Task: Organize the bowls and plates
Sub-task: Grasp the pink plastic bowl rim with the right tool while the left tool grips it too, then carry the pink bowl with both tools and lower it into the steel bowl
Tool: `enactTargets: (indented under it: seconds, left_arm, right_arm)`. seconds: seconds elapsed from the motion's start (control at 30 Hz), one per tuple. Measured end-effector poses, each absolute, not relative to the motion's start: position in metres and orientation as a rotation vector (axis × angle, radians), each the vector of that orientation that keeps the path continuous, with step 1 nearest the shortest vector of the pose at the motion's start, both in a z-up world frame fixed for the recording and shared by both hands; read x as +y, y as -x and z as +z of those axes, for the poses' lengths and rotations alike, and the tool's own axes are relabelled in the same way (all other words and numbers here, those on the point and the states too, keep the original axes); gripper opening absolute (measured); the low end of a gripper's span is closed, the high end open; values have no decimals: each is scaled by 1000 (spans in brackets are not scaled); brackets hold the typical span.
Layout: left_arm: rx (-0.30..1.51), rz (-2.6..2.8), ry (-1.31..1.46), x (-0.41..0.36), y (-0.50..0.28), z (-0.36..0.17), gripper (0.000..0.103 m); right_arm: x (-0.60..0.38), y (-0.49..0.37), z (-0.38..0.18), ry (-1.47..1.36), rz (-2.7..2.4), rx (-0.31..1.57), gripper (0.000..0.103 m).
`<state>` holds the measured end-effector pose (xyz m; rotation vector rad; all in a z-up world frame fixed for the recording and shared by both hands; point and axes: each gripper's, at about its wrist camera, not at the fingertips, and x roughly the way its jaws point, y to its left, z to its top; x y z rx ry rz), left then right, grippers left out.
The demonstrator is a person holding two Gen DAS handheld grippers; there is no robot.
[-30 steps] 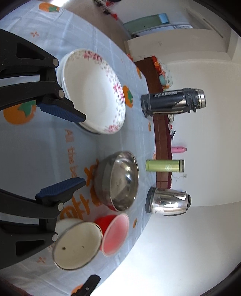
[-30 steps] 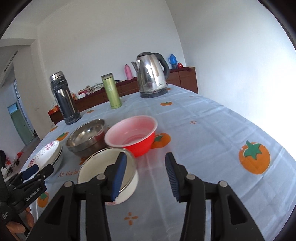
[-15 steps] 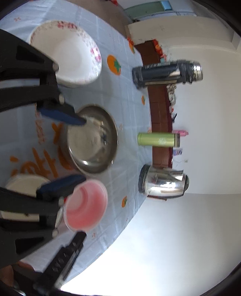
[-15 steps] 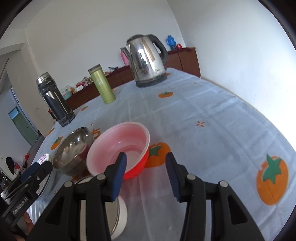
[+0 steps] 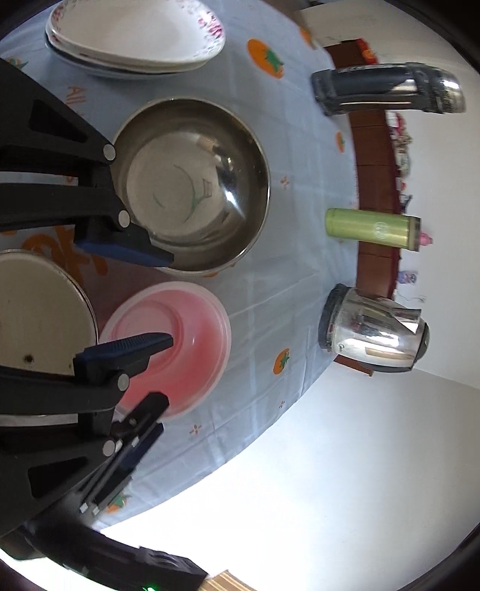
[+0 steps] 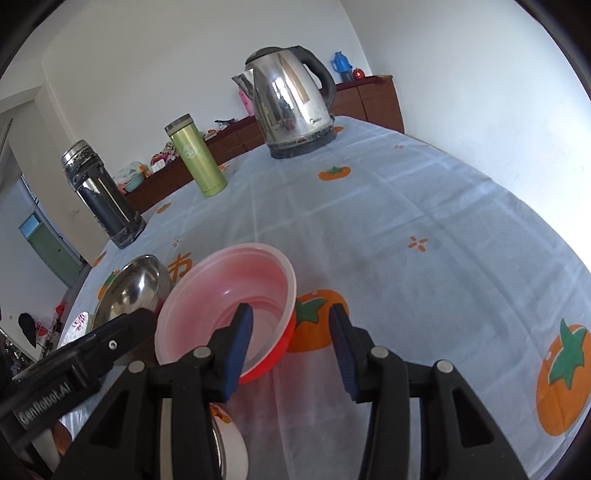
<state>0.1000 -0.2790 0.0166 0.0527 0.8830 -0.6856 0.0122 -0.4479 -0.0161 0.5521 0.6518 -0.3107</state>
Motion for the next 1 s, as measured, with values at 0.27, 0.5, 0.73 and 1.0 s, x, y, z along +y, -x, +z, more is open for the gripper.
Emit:
enactTargets:
  seconds: [0.27, 0.5, 0.73, 1.0]
  left_arm:
    - [1106, -736, 97, -272, -109, 19, 40]
    - [1159, -657, 64, -291, -111, 2, 35]
    - [1168, -589, 63, -301, -120, -13, 17]
    - [1104, -556, 34, -305, -120, -8, 10]
  right_arm:
    - [-454, -13, -18, -571, -305, 657, 44]
    - [-453, -14, -17, -552, -298, 661, 44]
    - [-455, -16, -22, -568, -271, 681, 27]
    - [-447, -17, -18, -527, -260, 678, 18]
